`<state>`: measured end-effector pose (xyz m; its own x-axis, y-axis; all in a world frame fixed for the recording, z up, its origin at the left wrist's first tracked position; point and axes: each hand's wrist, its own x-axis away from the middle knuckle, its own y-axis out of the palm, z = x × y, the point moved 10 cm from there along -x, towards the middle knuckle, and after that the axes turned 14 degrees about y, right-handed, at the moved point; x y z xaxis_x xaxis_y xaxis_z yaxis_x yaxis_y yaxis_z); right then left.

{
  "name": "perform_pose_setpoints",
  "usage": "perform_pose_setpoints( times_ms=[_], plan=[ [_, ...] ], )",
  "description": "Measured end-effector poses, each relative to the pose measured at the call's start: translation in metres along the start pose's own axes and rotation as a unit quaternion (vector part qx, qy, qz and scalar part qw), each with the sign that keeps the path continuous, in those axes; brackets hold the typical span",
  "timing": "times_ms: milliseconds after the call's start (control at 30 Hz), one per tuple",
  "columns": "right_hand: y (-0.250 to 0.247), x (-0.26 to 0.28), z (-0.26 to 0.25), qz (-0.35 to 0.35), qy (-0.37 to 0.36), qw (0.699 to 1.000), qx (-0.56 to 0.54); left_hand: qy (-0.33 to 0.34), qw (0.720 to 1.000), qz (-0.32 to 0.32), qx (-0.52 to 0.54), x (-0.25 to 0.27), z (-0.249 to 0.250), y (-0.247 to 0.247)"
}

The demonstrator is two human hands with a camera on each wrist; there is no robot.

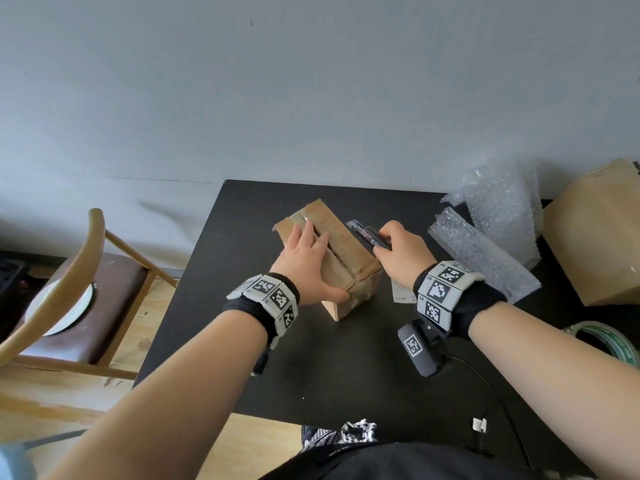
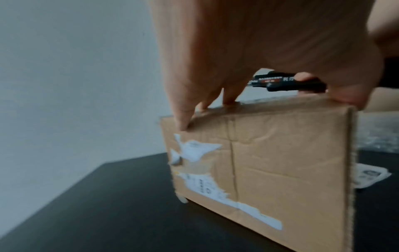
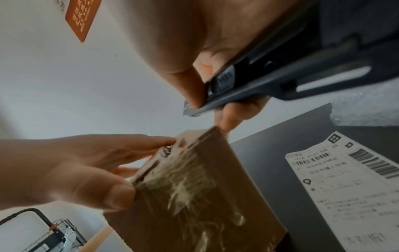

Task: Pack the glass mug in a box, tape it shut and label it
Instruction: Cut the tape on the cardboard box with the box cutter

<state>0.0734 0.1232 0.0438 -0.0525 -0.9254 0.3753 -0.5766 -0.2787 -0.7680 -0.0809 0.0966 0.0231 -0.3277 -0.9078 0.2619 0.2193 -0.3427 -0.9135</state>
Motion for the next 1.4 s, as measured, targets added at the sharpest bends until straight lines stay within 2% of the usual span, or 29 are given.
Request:
perform_pose_setpoints(
  times_ms=[67,133,267,333,433,500,600,667,767,900,1067,1200,1400],
  plan=[
    [0.004,-0.002,0.004,-0.015,0.006,1.000,-0.019,0.003,0.999,-0.007,-0.034,0.002,-0.005,-0.008],
    [0.005,-0.006,0.006,-0.024,0.018,0.999,-0.040,-0.023,0.999,0.005,-0.026,0.002,-0.008,-0.012],
    [0.009,-0.011,0.004,-0.025,0.033,0.997,-0.058,-0.038,0.997,0.015,0.072,-0.004,0.006,-0.003],
    [0.014,-0.010,-0.001,-0.036,0.031,0.995,-0.088,-0.054,0.990,0.045,0.120,-0.006,0.007,-0.004],
    [0.031,-0.004,-0.006,-0.109,0.035,0.978,-0.175,-0.069,0.985,0.091,0.127,-0.006,0.001,-0.011],
    [0.042,-0.001,-0.006,-0.148,0.059,0.957,-0.243,-0.106,0.987,0.087,0.085,-0.004,-0.007,-0.010],
    [0.040,-0.009,-0.002,-0.110,0.080,0.959,-0.248,-0.173,0.980,0.064,0.080,0.002,-0.016,-0.001],
    [0.030,-0.016,0.001,-0.069,0.074,0.972,-0.211,-0.152,0.982,0.064,0.097,-0.001,-0.014,0.000],
    [0.020,-0.022,-0.002,-0.048,0.043,0.984,-0.166,-0.089,0.993,0.044,0.069,-0.008,-0.002,-0.003],
    [0.007,-0.025,0.009,-0.025,0.048,0.980,-0.193,-0.064,0.996,0.028,0.049,-0.010,-0.006,-0.011],
    [0.031,-0.019,0.014,-0.115,0.039,0.968,-0.222,-0.019,0.999,0.019,-0.047,-0.017,-0.012,-0.025],
    [0.027,-0.023,0.025,-0.093,0.056,0.967,-0.230,-0.025,0.999,0.026,-0.018,-0.023,-0.012,-0.018],
    [0.007,-0.026,0.023,-0.040,0.025,0.992,-0.119,-0.034,0.998,0.051,0.014,-0.025,-0.017,-0.015]
  ],
)
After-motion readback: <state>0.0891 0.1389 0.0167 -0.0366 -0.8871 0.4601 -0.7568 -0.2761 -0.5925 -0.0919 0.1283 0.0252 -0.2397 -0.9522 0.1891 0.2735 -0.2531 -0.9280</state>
